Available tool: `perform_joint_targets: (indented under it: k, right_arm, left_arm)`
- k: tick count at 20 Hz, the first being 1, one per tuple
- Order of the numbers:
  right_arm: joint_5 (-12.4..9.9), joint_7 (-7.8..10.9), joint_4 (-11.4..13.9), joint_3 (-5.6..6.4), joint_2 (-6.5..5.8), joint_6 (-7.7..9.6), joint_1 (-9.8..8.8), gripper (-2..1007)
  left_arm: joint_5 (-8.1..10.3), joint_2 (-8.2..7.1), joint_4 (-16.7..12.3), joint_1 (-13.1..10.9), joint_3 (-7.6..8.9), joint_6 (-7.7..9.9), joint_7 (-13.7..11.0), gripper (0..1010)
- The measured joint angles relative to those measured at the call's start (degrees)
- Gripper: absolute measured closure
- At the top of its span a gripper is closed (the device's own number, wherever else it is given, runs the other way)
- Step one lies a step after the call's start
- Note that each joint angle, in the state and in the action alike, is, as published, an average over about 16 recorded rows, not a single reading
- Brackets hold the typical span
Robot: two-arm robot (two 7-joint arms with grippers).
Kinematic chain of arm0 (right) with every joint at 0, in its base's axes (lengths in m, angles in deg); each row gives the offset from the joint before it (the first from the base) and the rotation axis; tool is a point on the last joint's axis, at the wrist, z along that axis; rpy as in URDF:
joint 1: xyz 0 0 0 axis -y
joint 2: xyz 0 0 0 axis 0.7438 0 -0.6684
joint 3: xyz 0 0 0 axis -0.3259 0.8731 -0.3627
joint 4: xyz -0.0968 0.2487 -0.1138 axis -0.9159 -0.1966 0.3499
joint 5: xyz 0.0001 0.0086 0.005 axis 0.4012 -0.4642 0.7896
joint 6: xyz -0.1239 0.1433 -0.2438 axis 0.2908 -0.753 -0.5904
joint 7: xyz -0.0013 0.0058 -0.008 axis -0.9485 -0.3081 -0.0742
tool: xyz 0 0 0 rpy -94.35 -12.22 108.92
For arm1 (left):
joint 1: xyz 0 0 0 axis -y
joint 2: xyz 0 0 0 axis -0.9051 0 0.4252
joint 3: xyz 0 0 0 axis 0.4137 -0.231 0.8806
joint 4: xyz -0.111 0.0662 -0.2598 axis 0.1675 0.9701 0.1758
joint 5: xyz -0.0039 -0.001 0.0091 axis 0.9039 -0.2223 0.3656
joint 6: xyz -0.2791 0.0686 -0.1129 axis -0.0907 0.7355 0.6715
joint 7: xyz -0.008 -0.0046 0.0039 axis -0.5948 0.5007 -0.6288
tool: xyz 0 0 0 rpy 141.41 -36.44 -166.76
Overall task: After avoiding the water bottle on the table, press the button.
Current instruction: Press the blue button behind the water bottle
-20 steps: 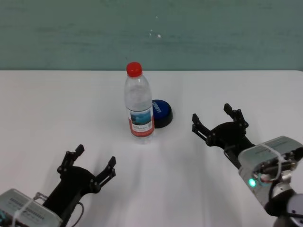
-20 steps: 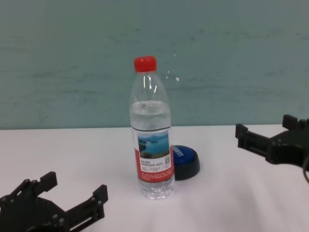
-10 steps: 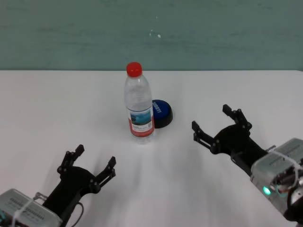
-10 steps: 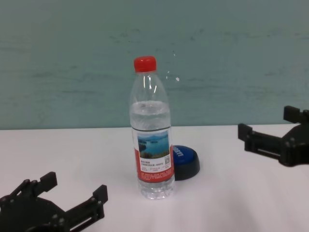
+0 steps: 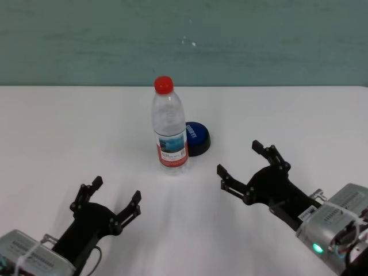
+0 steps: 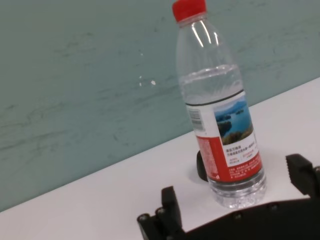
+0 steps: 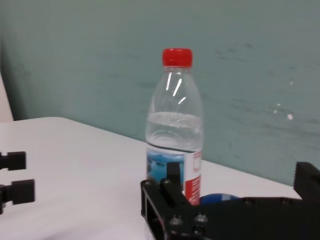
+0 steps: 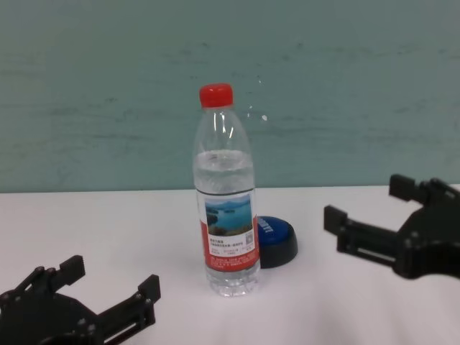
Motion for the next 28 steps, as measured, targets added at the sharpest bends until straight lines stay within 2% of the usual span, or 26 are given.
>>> perform_joint_targets:
  k: [6,13,22,28]
  right_arm:
    - [-2.3,1.81,-1.6,-1.17,-0.51,-1.48,0.1,1]
    - [-3.9,2.62,-2.3,-1.82,-1.64,-2.64,-0.31,1]
    - [-4.2,2.42,-1.5,-0.99,-3.33,-3.24,-1.99,1]
    - [-6.1,2.3,-1.9,0.28,-3.42,-2.76,-2.79,1]
  left_arm:
    - [0.0,0.0,0.0,0.0,0.0,0.0,0.0,10]
    - [0.0,0.0,0.0,0.0,0.0,0.0,0.0,10]
    - [0.0,0.0,0.0,0.0,0.0,0.0,0.0,10]
    - [0.0,0.0,0.0,0.0,0.0,0.0,0.0,10]
